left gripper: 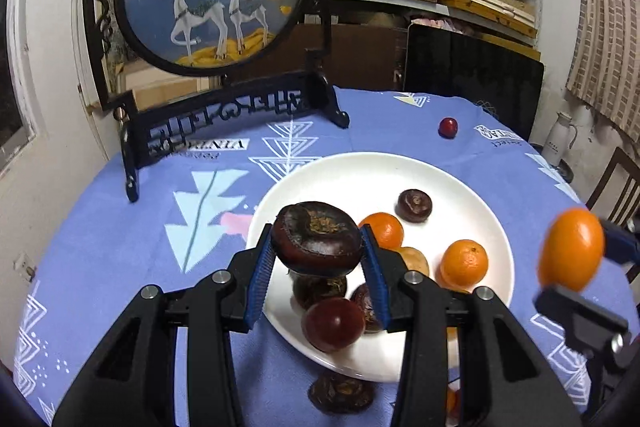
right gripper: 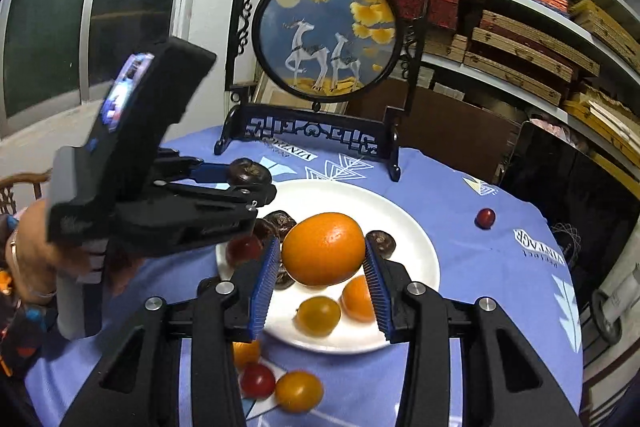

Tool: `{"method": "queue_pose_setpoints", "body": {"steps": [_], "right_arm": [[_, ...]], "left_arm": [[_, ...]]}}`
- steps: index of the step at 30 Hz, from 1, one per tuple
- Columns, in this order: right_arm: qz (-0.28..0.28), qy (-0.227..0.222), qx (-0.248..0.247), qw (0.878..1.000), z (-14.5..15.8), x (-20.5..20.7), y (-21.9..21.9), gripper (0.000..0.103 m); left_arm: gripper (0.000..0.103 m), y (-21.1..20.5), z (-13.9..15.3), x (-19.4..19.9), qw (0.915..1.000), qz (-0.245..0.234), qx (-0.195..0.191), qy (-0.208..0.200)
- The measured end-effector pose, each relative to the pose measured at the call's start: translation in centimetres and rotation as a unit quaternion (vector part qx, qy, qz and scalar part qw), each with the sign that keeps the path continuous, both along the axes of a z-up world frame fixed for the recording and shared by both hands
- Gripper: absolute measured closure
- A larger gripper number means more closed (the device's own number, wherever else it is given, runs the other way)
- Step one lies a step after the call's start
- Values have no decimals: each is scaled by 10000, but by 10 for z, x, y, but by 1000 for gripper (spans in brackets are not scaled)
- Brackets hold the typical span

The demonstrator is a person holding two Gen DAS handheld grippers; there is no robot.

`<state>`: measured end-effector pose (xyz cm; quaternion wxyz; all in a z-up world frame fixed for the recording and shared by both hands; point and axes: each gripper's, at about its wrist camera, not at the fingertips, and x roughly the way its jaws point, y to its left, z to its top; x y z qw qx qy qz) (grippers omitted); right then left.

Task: Organize fruits
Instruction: 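Carry the brown fruit and the orange over the white plate, then open both tools to release the brown fruit and orange onto the plate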

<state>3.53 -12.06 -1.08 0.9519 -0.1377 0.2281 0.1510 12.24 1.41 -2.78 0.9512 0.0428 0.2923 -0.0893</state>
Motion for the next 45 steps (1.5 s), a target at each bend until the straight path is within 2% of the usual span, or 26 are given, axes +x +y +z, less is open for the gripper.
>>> {"method": "queue_pose_setpoints", "body": {"steps": [3, 5, 9, 17, 22, 31, 33, 34, 36, 37, 42, 45], "right_arm": [[-168, -326, -397, 9985, -4, 4, 12, 60], [-256, -497, -439, 9975, -6, 2, 11, 60], [-372, -560, -318, 9972, -8, 6, -1, 60], [-744, -732, 259, 9942, -2, 12, -27, 60], [-812, -438, 820, 9924, -9, 26, -45, 60], [-667, -364, 831, 9936, -17, 43, -33, 60], [-673, -285, 1081, 9915, -18, 48, -39, 59], [-684, -254, 1215, 9899, -18, 49, -43, 56], [-758, -211, 1363, 9875, -19, 47, -53, 34], [-765, -215, 1375, 9873, -19, 45, -55, 32], [-647, -101, 1397, 9880, -21, 44, -51, 27], [-574, -91, 1232, 9907, -24, 43, -44, 27]], "left_arm": [[62, 3, 0, 3, 10000, 65, 33, -15], [62, 8, 0, 5, 9997, 213, 43, -52], [62, 16, 1, 7, 9993, 350, -81, -56], [62, -6, -3, -2, 9997, 38, 172, -171], [62, -18, -6, -6, 9991, -63, 328, -268], [62, -24, -11, -4, 9990, -86, 387, -212], [62, -24, -13, -3, 9989, -82, 419, -189], [61, -24, -14, -3, 9989, -94, 428, -184], [51, -24, -14, -3, 9988, -83, 427, -213], [44, -25, -13, -4, 9987, -78, 432, -247], [40, -26, -12, -7, 9983, -105, 469, -324], [36, -24, -12, -6, 9984, -48, 460, -320]]}}
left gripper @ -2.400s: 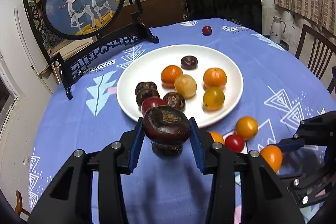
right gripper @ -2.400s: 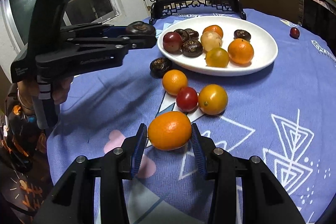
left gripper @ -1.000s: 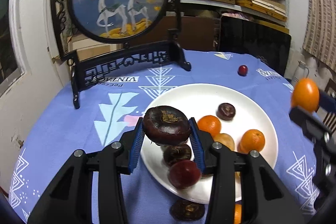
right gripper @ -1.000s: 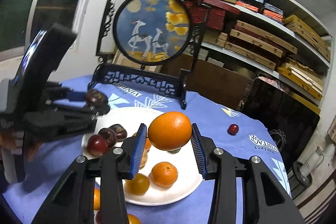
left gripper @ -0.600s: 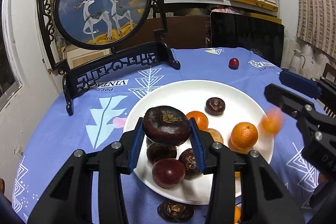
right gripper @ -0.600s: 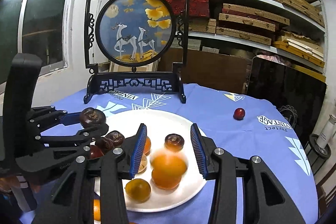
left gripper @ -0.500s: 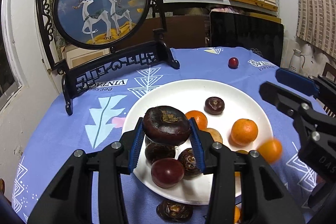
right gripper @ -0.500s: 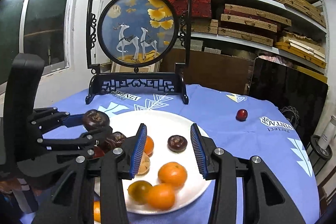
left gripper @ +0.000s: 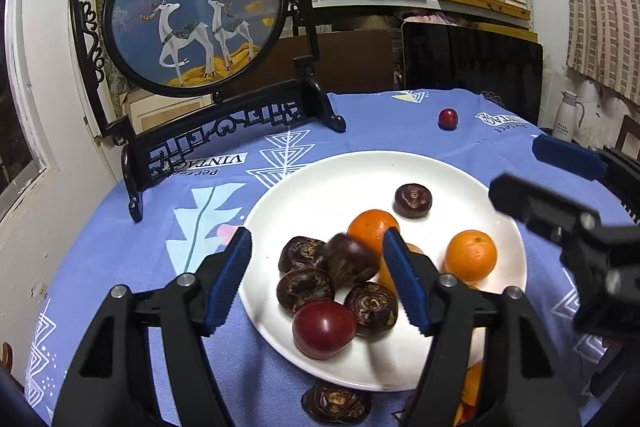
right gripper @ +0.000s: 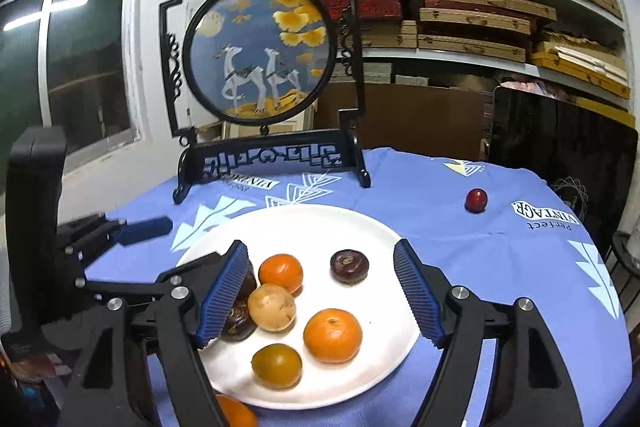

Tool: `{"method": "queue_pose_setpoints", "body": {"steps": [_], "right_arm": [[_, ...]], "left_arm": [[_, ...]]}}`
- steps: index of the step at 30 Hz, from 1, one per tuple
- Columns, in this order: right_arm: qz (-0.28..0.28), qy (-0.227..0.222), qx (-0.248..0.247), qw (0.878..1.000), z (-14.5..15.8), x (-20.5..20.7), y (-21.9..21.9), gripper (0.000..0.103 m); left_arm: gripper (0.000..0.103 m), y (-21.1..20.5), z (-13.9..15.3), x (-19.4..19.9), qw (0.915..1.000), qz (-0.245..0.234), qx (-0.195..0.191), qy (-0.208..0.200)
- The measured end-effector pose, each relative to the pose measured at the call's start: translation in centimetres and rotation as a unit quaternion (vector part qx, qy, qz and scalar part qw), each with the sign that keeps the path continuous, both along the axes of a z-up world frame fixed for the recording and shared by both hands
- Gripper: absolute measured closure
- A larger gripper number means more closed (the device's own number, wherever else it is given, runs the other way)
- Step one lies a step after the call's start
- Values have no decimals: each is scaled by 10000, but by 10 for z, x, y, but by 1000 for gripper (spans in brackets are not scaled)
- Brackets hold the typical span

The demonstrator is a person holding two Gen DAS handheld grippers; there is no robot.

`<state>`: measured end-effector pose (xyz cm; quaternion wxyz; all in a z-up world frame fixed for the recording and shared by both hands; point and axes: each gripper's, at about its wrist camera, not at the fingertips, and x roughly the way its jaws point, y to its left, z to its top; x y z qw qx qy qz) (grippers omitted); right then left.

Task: Organize fruits
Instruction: 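Open both tools to release the brown fruit and orange onto the plate, then grasp a red plum with the left tool while the right grasps a yellow-orange fruit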

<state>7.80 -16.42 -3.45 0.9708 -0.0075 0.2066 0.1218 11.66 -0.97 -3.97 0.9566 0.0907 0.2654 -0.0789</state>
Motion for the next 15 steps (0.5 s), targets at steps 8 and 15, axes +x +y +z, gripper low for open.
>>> {"method": "queue_pose_setpoints", "body": {"steps": [8, 15], "right_arm": [[377, 162, 149, 9990, 11, -11, 0, 26], [1116, 1699, 256, 9788, -31, -47, -5, 28]], "left_arm": [[31, 22, 10, 4, 9991, 275, -315, 2], [29, 34, 18, 1, 9974, 283, -659, 41]]}}
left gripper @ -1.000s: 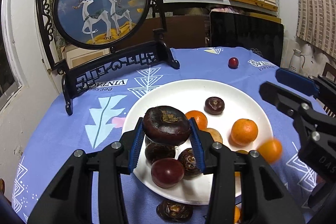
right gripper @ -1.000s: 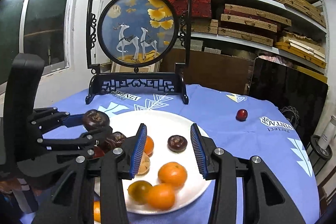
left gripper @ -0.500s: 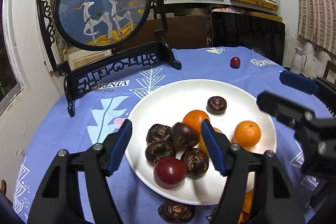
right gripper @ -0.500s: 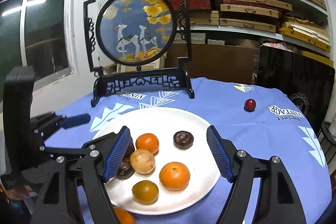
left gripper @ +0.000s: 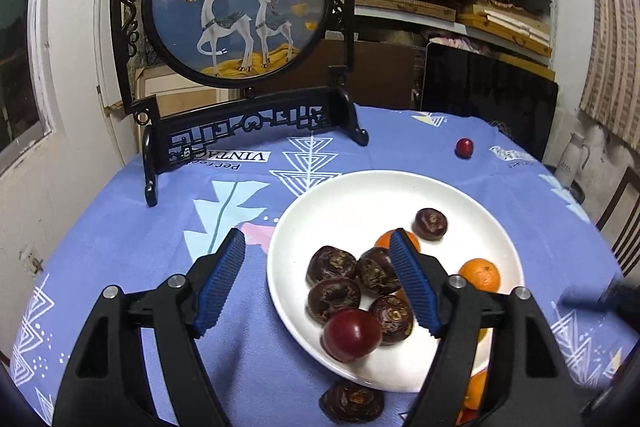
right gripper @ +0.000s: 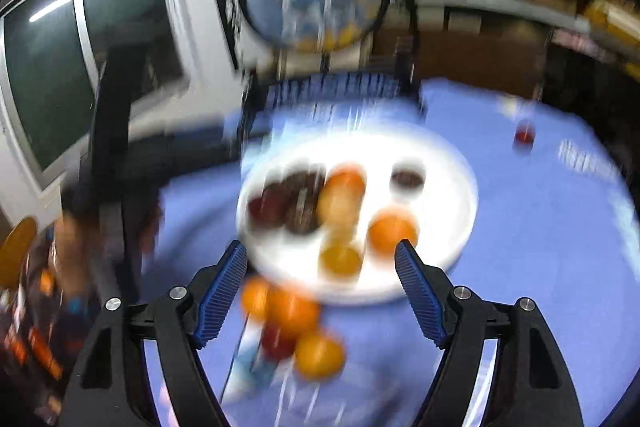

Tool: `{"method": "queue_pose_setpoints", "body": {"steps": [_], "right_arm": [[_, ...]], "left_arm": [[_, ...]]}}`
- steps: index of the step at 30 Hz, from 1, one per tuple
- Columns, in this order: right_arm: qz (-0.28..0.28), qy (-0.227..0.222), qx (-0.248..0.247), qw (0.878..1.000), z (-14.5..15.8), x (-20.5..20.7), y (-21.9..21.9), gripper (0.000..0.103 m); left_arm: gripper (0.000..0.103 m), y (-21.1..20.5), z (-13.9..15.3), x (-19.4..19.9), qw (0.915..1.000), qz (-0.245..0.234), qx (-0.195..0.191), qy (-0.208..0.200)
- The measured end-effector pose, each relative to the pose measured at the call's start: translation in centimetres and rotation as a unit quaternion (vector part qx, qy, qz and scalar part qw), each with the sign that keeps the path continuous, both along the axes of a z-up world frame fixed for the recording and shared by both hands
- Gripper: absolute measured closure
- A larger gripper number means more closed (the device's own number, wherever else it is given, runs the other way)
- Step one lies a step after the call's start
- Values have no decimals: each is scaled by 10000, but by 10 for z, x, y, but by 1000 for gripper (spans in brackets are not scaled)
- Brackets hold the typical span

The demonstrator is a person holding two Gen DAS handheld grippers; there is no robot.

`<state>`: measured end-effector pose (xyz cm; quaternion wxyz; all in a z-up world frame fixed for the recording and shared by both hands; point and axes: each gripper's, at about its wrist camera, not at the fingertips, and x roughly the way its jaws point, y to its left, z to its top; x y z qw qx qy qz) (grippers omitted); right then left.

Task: Organize fruits
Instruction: 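Grasp a red plum with the left tool while the right grasps a yellow-orange fruit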

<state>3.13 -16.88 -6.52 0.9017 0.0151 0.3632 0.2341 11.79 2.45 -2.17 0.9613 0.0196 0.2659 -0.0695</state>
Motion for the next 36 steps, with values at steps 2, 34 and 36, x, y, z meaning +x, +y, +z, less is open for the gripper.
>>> {"method": "queue_pose_setpoints", "body": {"steps": [2, 34, 36], "right_arm": [[53, 272, -29, 9996, -15, 1, 5, 37], [576, 445, -472, 9962, -44, -20, 8, 69], [588, 244, -377, 9973, -34, -26, 2, 69]], "left_arm": [[26, -3, 0, -3, 10000, -19, 36, -52], [19, -3, -30, -60, 9941, -585, -221, 884], [19, -5, -43, -73, 9908, -536, -251, 1218]]}}
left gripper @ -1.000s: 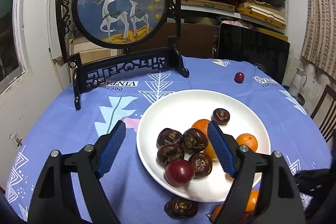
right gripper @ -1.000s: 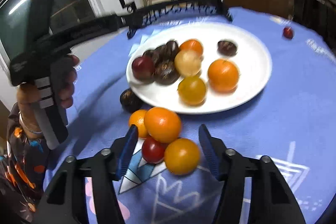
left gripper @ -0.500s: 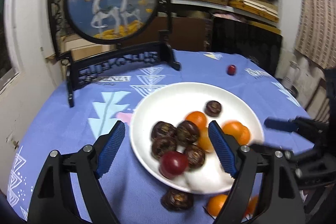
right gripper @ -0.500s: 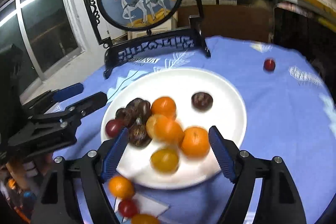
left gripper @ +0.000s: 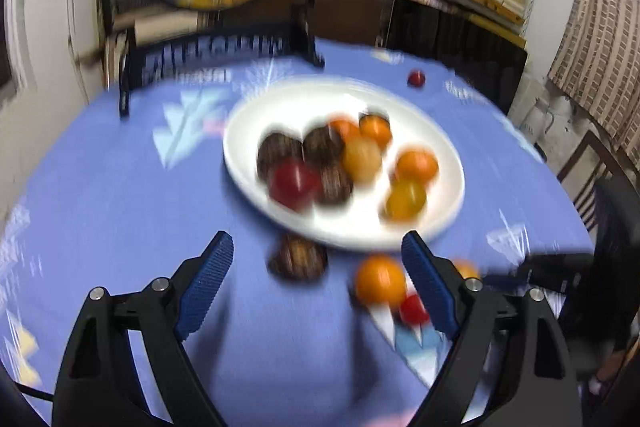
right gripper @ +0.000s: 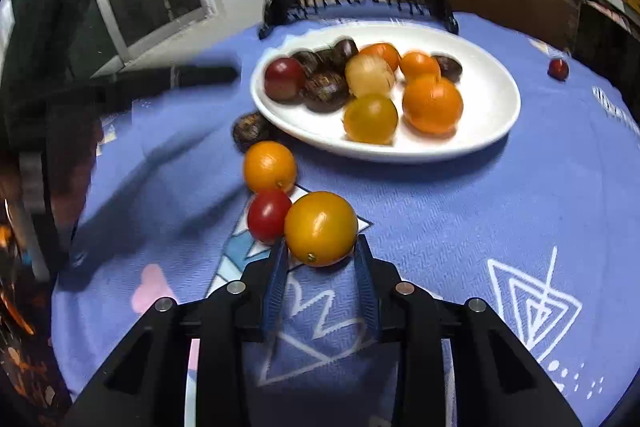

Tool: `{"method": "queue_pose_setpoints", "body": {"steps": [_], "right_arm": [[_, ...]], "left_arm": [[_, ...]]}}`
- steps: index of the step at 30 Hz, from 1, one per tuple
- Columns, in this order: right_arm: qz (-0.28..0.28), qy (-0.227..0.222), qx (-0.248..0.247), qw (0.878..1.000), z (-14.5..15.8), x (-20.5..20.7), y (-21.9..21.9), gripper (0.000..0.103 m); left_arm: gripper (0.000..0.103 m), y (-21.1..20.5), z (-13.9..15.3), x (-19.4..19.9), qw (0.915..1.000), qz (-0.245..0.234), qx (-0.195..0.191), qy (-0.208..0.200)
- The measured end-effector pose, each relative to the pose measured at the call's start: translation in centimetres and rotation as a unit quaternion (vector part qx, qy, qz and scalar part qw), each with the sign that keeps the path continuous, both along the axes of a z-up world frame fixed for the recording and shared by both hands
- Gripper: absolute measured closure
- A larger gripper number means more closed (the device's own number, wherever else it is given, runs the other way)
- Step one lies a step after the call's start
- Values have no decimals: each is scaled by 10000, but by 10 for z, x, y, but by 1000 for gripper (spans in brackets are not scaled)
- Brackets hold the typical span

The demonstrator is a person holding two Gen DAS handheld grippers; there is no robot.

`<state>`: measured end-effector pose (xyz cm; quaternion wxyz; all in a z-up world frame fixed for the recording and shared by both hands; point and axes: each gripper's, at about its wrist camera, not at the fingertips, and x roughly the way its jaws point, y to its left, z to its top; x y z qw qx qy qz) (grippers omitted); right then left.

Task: Organize fruits
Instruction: 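Grasp a red plum with the left tool while the right grasps a yellow-orange fruit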

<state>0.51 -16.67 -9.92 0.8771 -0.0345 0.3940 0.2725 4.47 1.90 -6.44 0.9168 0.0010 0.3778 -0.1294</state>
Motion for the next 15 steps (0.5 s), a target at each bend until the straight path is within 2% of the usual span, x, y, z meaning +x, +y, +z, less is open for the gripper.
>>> {"method": "queue_pose_setpoints", "body": {"steps": [4, 8, 9, 10, 12, 14, 15], "right_arm": [[-313, -160, 402, 9986, 14, -8, -30, 69], [-297, -224, 432, 9984, 17, -20, -40, 69], [-277, -242, 413, 9985, 18, -24, -42, 69], [-292, -265, 397, 9984, 17, -25, -42, 69], [-298, -272, 433, 9982, 18, -33, -49, 69], [-298, -301, 415, 9982, 17, -38, -52, 69], [-290, -310, 403, 9983, 17, -41, -52, 69]], "left_arm": [[19, -26, -16, -23, 9991, -62, 288, 311], [22, -65, -26, -29, 9970, -43, 729, 261], [26, -76, -30, -24, 9961, 11, 841, 276], [38, -80, -32, -19, 9956, 60, 877, 314], [52, -84, -39, -8, 9942, 278, 920, 474], [69, -80, -40, -6, 9944, 339, 823, 569], [73, -75, -39, -9, 9951, 334, 730, 580]]}}
